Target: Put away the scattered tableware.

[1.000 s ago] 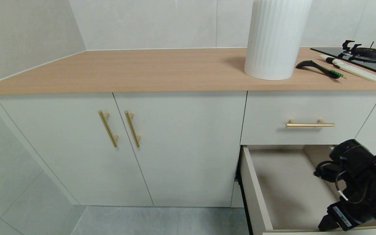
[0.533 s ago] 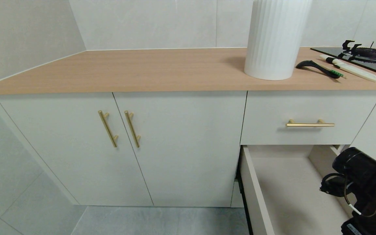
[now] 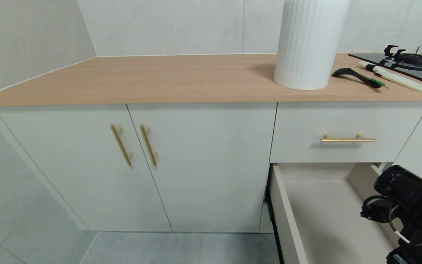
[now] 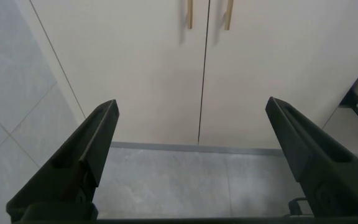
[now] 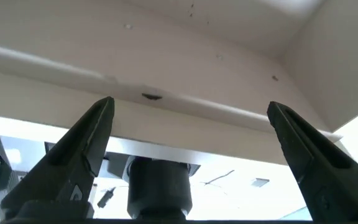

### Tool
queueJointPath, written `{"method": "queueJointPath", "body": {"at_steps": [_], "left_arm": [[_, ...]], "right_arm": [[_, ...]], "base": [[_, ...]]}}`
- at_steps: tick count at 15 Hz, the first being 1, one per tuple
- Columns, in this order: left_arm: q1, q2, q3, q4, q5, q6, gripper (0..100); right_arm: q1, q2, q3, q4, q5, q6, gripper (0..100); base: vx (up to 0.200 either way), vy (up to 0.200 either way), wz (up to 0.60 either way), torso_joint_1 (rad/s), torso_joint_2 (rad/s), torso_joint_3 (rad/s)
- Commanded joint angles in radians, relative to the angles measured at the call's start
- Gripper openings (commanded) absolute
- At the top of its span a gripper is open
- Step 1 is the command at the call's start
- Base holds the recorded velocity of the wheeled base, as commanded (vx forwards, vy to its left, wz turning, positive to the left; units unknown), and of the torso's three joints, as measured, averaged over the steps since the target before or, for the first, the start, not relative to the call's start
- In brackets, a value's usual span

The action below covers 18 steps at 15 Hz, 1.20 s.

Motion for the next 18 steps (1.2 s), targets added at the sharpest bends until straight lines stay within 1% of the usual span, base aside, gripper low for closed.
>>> {"method": "queueJointPath", "body": {"at_steps": [1, 2, 4, 6, 8, 13, 16, 18], "left_arm": [[0.000, 0.002, 0.000, 0.000, 0.001, 0.000, 100], [0.000, 0.002, 0.000, 0.000, 0.001, 0.000, 100], [0.000, 0.002, 0.000, 0.000, 0.001, -0.001, 100], [0.000, 0.002, 0.000, 0.000, 0.001, 0.000, 100], [0.000, 0.002, 0.000, 0.000, 0.001, 0.000, 100], [0.000, 0.002, 0.000, 0.000, 0.001, -0.001, 100], [0.000, 0.002, 0.000, 0.000, 0.001, 0.000, 100], [0.000, 0.002, 0.000, 0.000, 0.001, 0.000, 100]], "right_arm": [[-0.009, -0.084, -0.062, -0.002, 0.005, 0.037, 100], [-0.024, -0.130, -0.091, -0.003, 0.005, 0.062, 100], [-0.068, -0.235, -0.137, -0.008, 0.013, 0.062, 100], [-0.105, -0.308, -0.148, -0.028, 0.021, 0.057, 100], [-0.130, -0.328, -0.146, -0.075, 0.021, 0.057, 100], [-0.133, -0.328, -0.145, -0.085, 0.013, 0.057, 100], [-0.133, -0.330, -0.145, -0.085, 0.011, 0.056, 100], [-0.133, -0.327, -0.145, -0.085, 0.013, 0.057, 100]], "base": [[0.000, 0.000, 0.00, 0.000, 0.00, 0.000], [0.000, 0.000, 0.00, 0.000, 0.00, 0.000], [0.000, 0.000, 0.00, 0.000, 0.00, 0.000], [0.000, 0.000, 0.00, 0.000, 0.00, 0.000], [0.000, 0.000, 0.00, 0.000, 0.00, 0.000], [0.000, 0.000, 0.00, 0.011, -0.04, -0.028], [0.000, 0.000, 0.00, 0.108, -0.25, -0.242], [0.000, 0.000, 0.00, 0.115, -0.49, -0.291]]}}
